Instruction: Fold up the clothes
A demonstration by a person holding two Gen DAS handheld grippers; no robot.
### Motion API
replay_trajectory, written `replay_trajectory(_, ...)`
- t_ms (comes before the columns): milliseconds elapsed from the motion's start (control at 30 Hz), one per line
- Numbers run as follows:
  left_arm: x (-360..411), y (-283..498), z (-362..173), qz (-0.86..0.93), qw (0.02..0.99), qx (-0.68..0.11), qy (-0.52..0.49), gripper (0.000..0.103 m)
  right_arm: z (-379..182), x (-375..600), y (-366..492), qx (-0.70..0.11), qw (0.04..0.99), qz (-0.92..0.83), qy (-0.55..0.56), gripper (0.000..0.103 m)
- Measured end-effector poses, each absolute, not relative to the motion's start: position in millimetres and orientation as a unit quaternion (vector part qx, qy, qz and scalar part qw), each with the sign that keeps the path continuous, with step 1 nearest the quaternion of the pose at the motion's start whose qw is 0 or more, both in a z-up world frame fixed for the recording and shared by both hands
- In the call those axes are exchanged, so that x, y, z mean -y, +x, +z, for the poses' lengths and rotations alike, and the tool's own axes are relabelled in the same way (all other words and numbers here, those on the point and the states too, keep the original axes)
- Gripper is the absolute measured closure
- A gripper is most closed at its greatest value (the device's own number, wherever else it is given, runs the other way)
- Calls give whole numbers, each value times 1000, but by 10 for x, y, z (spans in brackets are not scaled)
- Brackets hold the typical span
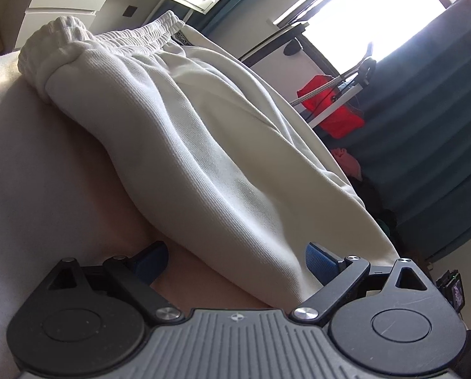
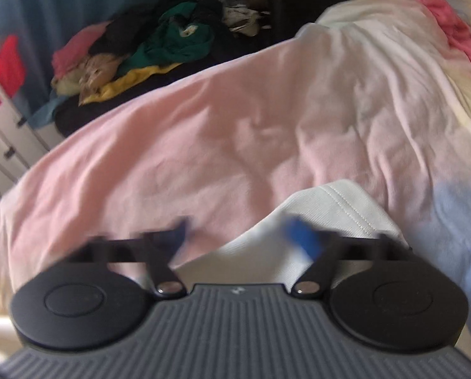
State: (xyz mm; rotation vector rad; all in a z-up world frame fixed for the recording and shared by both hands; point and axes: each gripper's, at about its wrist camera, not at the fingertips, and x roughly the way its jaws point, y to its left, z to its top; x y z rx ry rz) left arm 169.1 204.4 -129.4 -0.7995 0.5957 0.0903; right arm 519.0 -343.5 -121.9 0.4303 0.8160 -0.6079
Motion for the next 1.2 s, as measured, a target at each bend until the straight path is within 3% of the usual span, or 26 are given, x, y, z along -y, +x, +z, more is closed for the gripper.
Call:
replay_trajectory(33, -2046, 1689, -1291, 41, 876, -285, -387, 8, -1207, 3416, 5168, -390, 852, -286, 199, 97)
replay_trajectory(433, -2178, 1608, -1184, 1, 844, -303, -443, 9, -14, 3578, 3697, -289, 902, -217, 236, 99)
replay_trajectory(667, -2175, 1351, -946, -24, 849, -289, -442, 9, 327, 3874, 2413, -226, 915, -186, 277, 99)
replay_trajectory(800, -2288, 1261, -936, -16, 837, -296, -461, 9, 216, 4159, 1575, -172, 913, -223, 296, 99)
replay_trajectory(1067, -2568, 1143, -1133, 55, 798, -318, -509, 10, -678, 5042, 527, -168, 825, -318, 437, 100)
replay_trajectory(1200, -2819, 1238, -1252, 71, 768, -312, -555, 12, -850, 5179, 375, -171, 798, -315, 484, 100)
